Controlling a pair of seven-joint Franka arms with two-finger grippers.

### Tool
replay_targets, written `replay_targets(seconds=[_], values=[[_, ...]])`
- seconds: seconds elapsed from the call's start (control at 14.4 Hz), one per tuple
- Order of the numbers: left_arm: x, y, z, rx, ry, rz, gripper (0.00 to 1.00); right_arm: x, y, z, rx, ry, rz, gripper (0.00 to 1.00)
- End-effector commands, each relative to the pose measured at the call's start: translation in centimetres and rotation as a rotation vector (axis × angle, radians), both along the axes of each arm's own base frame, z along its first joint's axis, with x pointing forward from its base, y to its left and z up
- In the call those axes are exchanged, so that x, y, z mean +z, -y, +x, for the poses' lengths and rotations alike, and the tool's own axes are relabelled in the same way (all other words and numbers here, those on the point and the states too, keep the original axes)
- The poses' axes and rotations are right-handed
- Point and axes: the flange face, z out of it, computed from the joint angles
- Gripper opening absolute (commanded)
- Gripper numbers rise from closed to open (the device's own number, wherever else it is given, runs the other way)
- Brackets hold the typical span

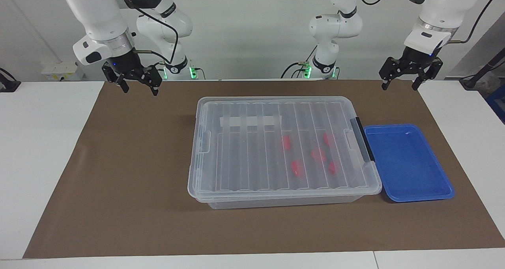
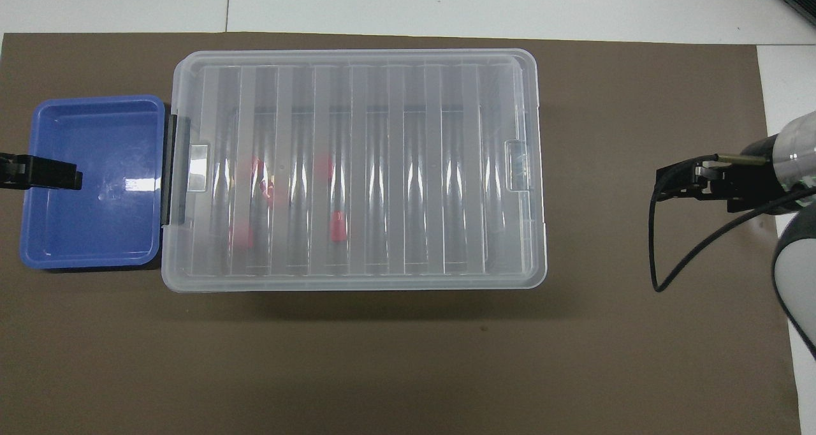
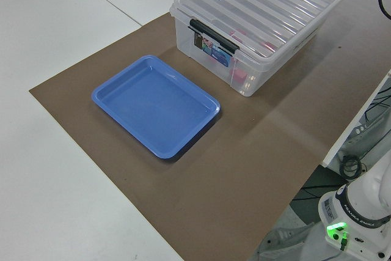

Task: Place red block in blue tray from box
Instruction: 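Move the right gripper toward the clear lid's edge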

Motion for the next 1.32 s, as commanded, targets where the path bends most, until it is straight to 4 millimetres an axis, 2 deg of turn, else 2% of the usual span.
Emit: replay_targets(seconds=[0.0, 0.21, 0.49, 0.63, 0.83, 0.97, 1.04, 1.11, 1.18, 1.25], values=[[0.1, -0.2, -0.2, 0.01, -0.006, -0.019, 1.0, -0.2, 0.0, -0.6, -0.018, -0.002, -0.002, 1.0], [0.1, -0.2, -0.2, 0.01, -0.006, -0.019, 1.0, -0.4, 0.0, -0.5, -0.017, 0.01, 0.0, 1.0], [0.1, -0.2, -0.1, 0.01, -0.008, -0.019, 1.0, -2.4, -0.7, 0.2, -0.017, 0.005, 0.001, 1.0], [0.1, -0.2, -0.2, 0.01, -0.008, -0.019, 1.0, -3.6, -2.5, 1.0, 0.013, 0.022, 0.005, 0.99], [0.1, -0.2, -0.2, 0.01, -0.006, -0.019, 1.0, -6.8, -5.6, 3.5, 0.025, 0.063, 0.019, 0.99], [0.1, -0.2, -0.2, 0.01, -0.006, -0.019, 1.0, -9.7, -7.5, 5.4, 0.02, 0.08, 0.018, 0.99], [0.0, -0.2, -0.2, 0.01, -0.009, -0.019, 1.0, -10.7, -8.0, 6.0, 0.008, 0.082, 0.014, 0.99], [0.0, -0.2, -0.2, 0.01, -0.009, -0.019, 1.0, -11.0, -9.5, 6.0, 0.011, 0.09, 0.015, 0.99], [0.1, -0.2, -0.2, 0.01, -0.008, -0.019, 1.0, -12.1, -11.1, 6.1, 0.018, 0.089, 0.003, 0.99], [0.0, -0.2, -0.2, 0.01, -0.009, -0.019, 1.0, -13.1, -11.6, 6.5, 0.012, 0.094, -0.009, 0.99]])
